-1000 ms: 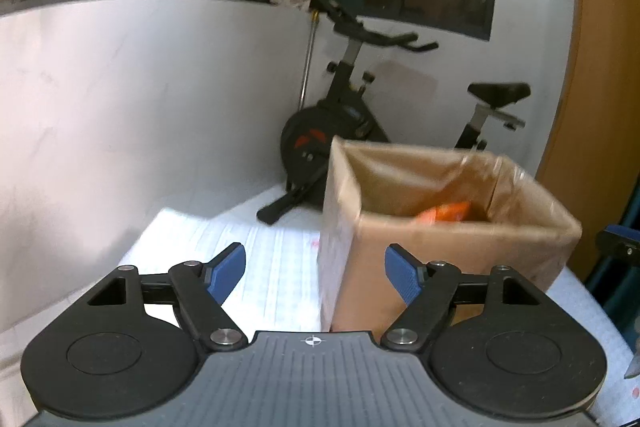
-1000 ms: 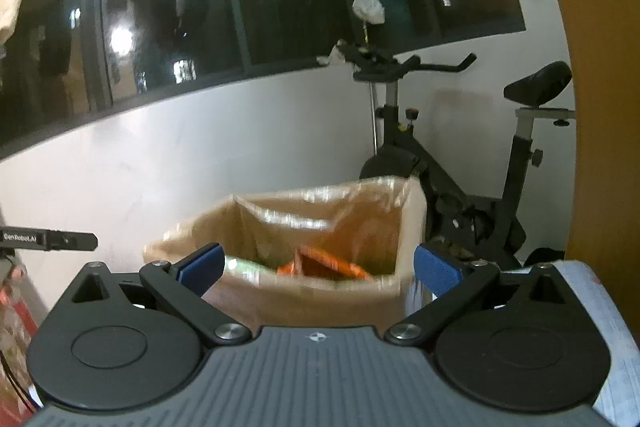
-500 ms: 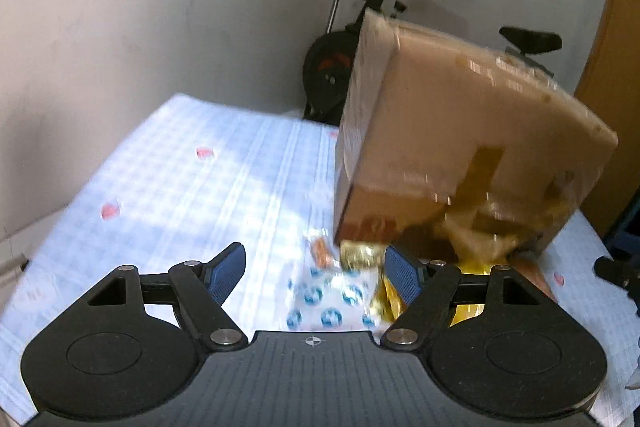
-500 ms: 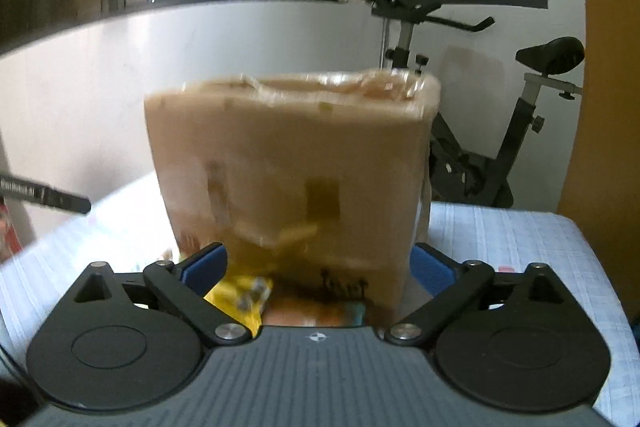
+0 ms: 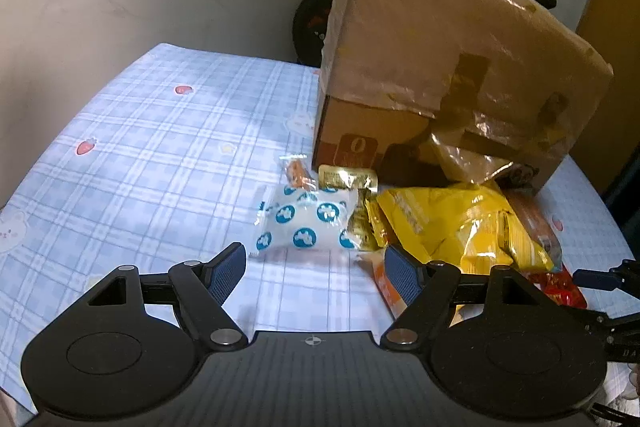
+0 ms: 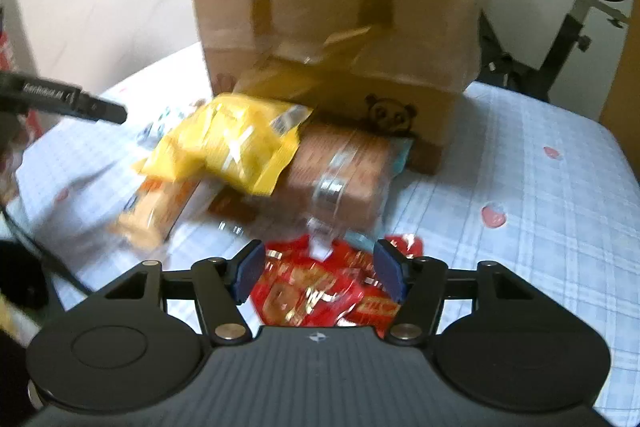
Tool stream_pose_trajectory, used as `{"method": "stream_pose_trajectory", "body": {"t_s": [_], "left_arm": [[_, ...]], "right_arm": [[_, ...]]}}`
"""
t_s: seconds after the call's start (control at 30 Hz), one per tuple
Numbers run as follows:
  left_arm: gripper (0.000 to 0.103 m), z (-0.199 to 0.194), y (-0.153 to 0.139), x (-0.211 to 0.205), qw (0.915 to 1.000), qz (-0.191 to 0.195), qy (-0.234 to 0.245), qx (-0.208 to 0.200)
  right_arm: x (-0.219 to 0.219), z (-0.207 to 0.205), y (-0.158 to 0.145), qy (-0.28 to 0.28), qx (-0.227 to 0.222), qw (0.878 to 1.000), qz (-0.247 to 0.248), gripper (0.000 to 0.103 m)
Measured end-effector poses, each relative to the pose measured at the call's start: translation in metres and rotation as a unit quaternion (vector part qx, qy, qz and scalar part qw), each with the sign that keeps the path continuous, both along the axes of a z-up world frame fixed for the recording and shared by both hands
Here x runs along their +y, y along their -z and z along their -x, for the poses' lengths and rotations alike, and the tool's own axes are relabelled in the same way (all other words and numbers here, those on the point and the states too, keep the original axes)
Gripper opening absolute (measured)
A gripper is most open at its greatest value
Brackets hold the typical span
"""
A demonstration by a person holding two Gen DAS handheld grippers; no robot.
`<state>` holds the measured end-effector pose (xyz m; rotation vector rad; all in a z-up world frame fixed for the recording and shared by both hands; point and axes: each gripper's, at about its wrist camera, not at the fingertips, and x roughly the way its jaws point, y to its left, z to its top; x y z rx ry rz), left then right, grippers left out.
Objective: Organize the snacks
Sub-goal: 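Lower the right gripper to the pile and grasp the red meat snack packet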
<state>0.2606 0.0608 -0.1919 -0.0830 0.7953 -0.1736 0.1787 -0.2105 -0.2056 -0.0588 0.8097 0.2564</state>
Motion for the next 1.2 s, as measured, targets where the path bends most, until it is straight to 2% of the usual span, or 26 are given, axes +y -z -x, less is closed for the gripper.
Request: {"method": "stream_pose_trajectory", "body": {"t_s": [0.13, 0.43, 0.67, 0.77, 0.93, 1.07, 1.2], "left_arm": [[0.078, -0.001, 0.003, -0.001, 1.0, 0.007, 0.0, 0.005], [0.078, 0.001, 0.008, 0.001, 0.9997, 0.018, -0.008, 0.016], [0.078, 0.001, 0.008, 0.0, 0.9996, 0.018, -0.009, 0.017], [0.078, 0.001, 0.008, 0.001, 0.9996, 0.019, -0.012, 0.017], [0.078, 0.002, 0.009, 0.003, 0.9994, 0.022, -0.018, 0.02], [0.078, 0.002, 0.009, 0.001, 0.9994, 0.021, -0.018, 0.019], [0.078, 0.003, 0.008, 0.0, 0.9995, 0.019, -0.015, 0.018]], "right_arm": [[0.008, 0.0, 0.004, -0.027, 0.011, 0.999, 0.015, 0.063], [0.03, -0.004, 0.02, -0.061, 0.014, 0.994, 0.091, 0.064], [0.038, -0.006, 0.026, -0.053, 0.0, 0.994, 0.1, 0.068], [0.038, -0.008, 0.025, -0.038, -0.001, 0.995, 0.095, 0.065], [0.024, -0.013, 0.021, 0.026, 0.008, 0.996, 0.085, 0.063], [0.006, -0.015, 0.017, 0.08, 0.03, 0.995, 0.051, 0.063], [0.006, -0.011, 0.008, 0.073, 0.022, 0.996, 0.046, 0.063]]}}
